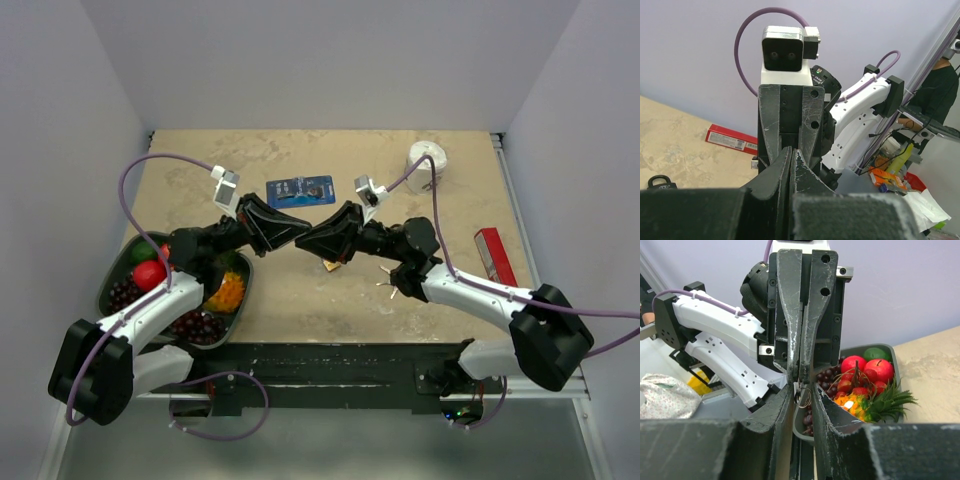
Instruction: Unlock with the key
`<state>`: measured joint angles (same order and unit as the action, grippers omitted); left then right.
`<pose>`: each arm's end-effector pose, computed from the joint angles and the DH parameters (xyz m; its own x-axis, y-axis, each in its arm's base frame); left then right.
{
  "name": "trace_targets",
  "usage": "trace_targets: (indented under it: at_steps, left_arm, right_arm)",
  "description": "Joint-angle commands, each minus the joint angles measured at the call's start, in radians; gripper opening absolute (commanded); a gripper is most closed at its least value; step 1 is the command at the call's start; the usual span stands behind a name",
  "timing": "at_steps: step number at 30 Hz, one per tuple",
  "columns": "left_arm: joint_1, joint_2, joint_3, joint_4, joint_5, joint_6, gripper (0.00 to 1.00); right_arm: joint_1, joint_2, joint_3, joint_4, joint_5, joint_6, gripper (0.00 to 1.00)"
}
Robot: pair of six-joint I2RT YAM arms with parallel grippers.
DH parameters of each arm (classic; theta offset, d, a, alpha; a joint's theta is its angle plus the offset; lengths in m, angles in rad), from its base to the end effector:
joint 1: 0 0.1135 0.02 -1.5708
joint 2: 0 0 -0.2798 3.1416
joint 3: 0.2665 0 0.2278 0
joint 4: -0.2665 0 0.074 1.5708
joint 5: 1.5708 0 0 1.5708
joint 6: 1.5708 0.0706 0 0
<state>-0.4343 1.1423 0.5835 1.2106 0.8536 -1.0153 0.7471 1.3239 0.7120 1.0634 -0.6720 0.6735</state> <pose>0.1750 -0.1398 0.3754 -0.4066 -0.4270 -0.8077 0.9000 -0.0354 -0.4344 0.1772 0.2240 0.3641 -0.3378 0.3524 -0.8727 -0.9366 -0.0337 0.3489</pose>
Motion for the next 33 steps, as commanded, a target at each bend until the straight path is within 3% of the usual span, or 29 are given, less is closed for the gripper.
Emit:
trace_targets:
  at_steps: [1,5,12,18,21,23,24,29,30,33]
  left_arm:
    - [-0.007,-0.01,-0.002,0.072,0.004,0.004,0.0]
    - [-0.009,-0.012,-0.004,0.073,-0.001,0.003,0.0]
    - [-0.009,-0.009,0.004,0.072,-0.014,0.009,0.0]
    - [-0.009,-0.003,0.003,0.063,-0.04,0.03,0.0]
    - [-0.009,-0.027,0.015,-0.031,-0.085,0.104,0.0]
    - [-0.007,-0.056,0.038,-0.141,-0.12,0.182,0.17]
    - [-0.009,-0.065,0.045,-0.176,-0.128,0.205,0.39]
    - [-0.009,-0.131,0.067,-0.338,-0.214,0.313,0.94]
    - [-0.009,-0.139,0.067,-0.35,-0.226,0.32,0.99]
    - [-0.009,-0.164,0.072,-0.411,-0.284,0.346,0.99]
  right_arm:
    - [0.003,0.006,0.021,0.073,0.022,0.021,0.23]
    - [0.001,0.009,0.021,0.075,0.022,0.021,0.19]
    - [0.003,0.011,0.014,0.076,0.017,0.026,0.0]
    - [0.001,0.008,0.001,0.073,0.026,0.026,0.0]
    - [0.003,0.0,-0.012,0.063,0.051,0.021,0.0]
    - [0.001,-0.009,-0.025,0.049,0.067,0.021,0.0]
    - [0.0,-0.017,-0.026,0.035,0.083,0.009,0.0]
    - [-0.003,-0.04,-0.037,-0.031,0.114,-0.022,0.0]
    - [-0.005,-0.043,-0.039,-0.037,0.114,-0.025,0.0]
    - [-0.012,-0.051,-0.042,-0.065,0.123,-0.031,0.0]
